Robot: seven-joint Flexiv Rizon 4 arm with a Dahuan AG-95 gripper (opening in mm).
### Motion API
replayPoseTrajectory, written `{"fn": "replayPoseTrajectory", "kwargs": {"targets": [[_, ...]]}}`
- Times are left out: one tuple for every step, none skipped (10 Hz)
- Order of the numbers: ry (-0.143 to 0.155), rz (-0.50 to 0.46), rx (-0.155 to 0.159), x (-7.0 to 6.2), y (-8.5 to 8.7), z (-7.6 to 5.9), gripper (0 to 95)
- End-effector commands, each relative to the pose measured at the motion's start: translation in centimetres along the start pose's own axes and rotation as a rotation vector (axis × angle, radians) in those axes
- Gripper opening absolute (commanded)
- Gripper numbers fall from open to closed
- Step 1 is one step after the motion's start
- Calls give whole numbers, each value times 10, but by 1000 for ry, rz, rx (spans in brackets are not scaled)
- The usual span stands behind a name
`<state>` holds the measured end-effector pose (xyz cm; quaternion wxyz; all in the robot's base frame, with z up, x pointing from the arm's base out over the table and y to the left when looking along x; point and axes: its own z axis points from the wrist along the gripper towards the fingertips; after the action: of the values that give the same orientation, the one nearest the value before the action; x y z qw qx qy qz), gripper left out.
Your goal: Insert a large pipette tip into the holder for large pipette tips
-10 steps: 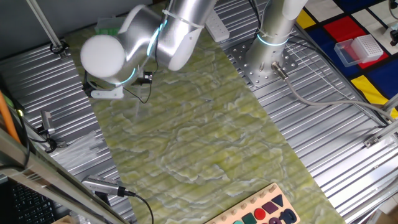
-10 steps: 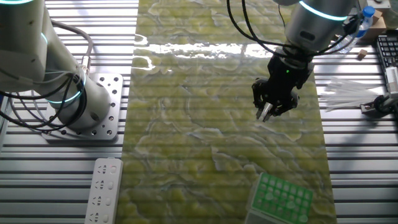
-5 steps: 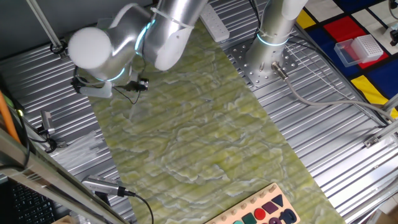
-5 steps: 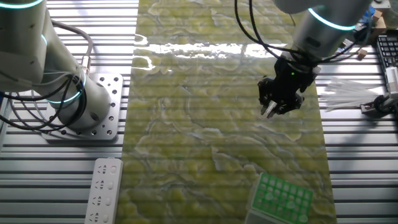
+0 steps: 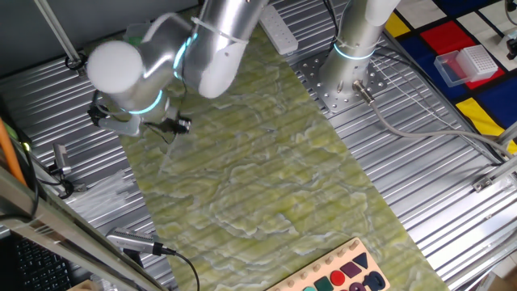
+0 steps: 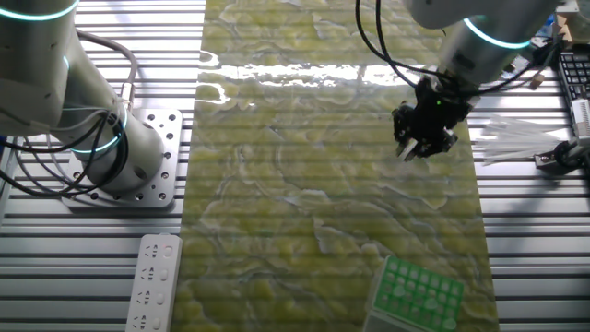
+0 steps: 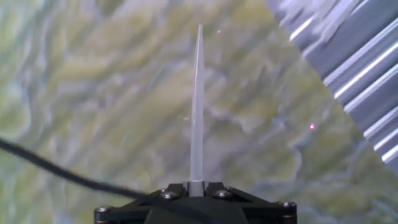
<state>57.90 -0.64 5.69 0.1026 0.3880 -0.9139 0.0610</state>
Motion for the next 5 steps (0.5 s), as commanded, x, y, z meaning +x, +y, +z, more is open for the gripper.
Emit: {"fn": "replayPoseTrajectory", "kwargs": {"targets": [[-26, 75, 22, -27, 10, 7, 0], [-34, 76, 28, -32, 12, 8, 0], [-44, 79, 36, -39, 15, 11, 0], [-58, 81, 42, -45, 19, 13, 0], [-69, 80, 45, -48, 20, 14, 0]]}}
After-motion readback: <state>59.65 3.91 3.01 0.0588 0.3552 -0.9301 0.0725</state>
